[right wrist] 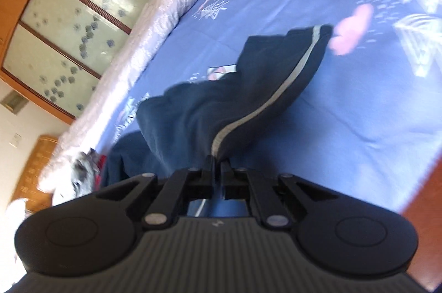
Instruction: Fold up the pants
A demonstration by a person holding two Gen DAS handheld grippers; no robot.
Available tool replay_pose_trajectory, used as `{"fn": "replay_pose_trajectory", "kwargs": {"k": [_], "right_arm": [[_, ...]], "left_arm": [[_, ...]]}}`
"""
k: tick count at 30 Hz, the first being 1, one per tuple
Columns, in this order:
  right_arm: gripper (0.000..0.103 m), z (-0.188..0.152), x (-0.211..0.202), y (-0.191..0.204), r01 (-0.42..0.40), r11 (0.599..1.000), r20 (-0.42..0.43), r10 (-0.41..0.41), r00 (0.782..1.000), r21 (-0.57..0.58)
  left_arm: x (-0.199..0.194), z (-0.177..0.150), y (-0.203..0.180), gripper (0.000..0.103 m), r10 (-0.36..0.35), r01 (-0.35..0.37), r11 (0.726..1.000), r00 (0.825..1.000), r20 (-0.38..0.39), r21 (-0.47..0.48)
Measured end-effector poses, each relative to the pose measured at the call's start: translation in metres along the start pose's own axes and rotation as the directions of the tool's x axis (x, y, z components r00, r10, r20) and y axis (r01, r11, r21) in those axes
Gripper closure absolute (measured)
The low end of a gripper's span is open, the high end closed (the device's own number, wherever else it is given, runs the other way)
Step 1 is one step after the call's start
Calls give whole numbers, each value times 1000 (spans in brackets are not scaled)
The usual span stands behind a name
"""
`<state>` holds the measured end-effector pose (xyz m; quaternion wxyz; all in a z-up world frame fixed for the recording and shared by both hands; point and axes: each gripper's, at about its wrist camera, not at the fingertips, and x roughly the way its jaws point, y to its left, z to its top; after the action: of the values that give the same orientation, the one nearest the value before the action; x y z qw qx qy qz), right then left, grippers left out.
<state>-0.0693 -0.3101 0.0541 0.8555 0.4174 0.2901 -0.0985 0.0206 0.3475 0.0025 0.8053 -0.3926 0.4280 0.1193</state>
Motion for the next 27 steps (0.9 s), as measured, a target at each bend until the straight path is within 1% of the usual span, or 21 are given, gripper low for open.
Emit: {"fn": "replay_pose_trajectory", "kwargs": {"k": [2,5,6,7,8,10,11,12,13,14,15,16,18,20,21,22,23,24,25,26,27], "right_arm": [[101,-3,-19,-3,45,999,39,-45,998,-13],[101,-2,-31,-12,142,990,50,-140,989,-20],[97,1,-32,-14,164,986,55,-163,985,-26],[96,5,-34,-14,175,984,66,-172,983,-28],[96,12,-35,-12,160,987,81,-157,984,-31],[95,29,-35,0,106,993,116,-98,988,-58],[94,39,-31,12,85,992,130,-73,989,-91],[89,50,-25,23,68,989,135,-50,990,-132],[79,60,-15,38,59,982,135,-35,990,-178],[66,69,-3,53,56,973,134,-26,991,-225],[41,80,13,64,52,961,124,-19,992,-273],[29,88,33,77,49,946,100,-17,995,-321],[30,104,78,95,45,921,37,-33,999,-386],[29,112,125,113,56,891,-38,-82,996,-450],[27,113,148,113,74,868,-69,-123,990,-492],[27,113,172,114,95,843,-111,-179,978,-529],[27,112,195,112,111,823,-164,-240,957,-557],[38,108,215,110,131,803,-201,-298,933,-582],[81,104,229,108,156,778,-207,-345,915,-608],[96,102,238,108,174,752,-197,-376,906,-635],[97,104,238,107,203,737,-160,-390,907,-644]], "left_arm": [[-4,0,-8,91,12,-13,999,1000,11,39],[-13,3,-12,89,1,-2,998,1000,14,64],[-15,2,-14,84,15,-16,997,1000,14,76],[-18,0,-17,80,44,-46,995,999,19,88],[-21,-3,-17,76,71,-74,991,997,31,109],[-34,-9,-18,66,94,-103,984,993,66,145],[-41,-12,-14,65,100,-111,983,992,83,148],[-51,-13,-9,65,100,-113,984,990,95,140],[-56,-14,-5,65,98,-110,986,990,101,128],[-61,-15,-1,65,93,-106,988,990,106,114],[-65,-15,2,65,90,-101,990,990,110,103],[-67,-16,2,65,87,-98,991,990,112,92],[-68,-18,-2,65,74,-84,993,991,108,87],[-65,-22,-11,65,50,-60,993,995,88,105],[-62,-24,-18,65,36,-45,991,997,73,125],[-58,-26,-26,65,24,-33,988,998,61,149],[-54,-28,-35,65,12,-21,985,999,51,174],[-49,-30,-44,65,2,-10,980,999,42,199],[-44,-32,-54,65,-9,3,974,1000,29,226],[-38,-34,-62,65,-17,13,968,1000,16,250],[-33,-35,-70,65,-21,20,962,1000,3,272]]}}
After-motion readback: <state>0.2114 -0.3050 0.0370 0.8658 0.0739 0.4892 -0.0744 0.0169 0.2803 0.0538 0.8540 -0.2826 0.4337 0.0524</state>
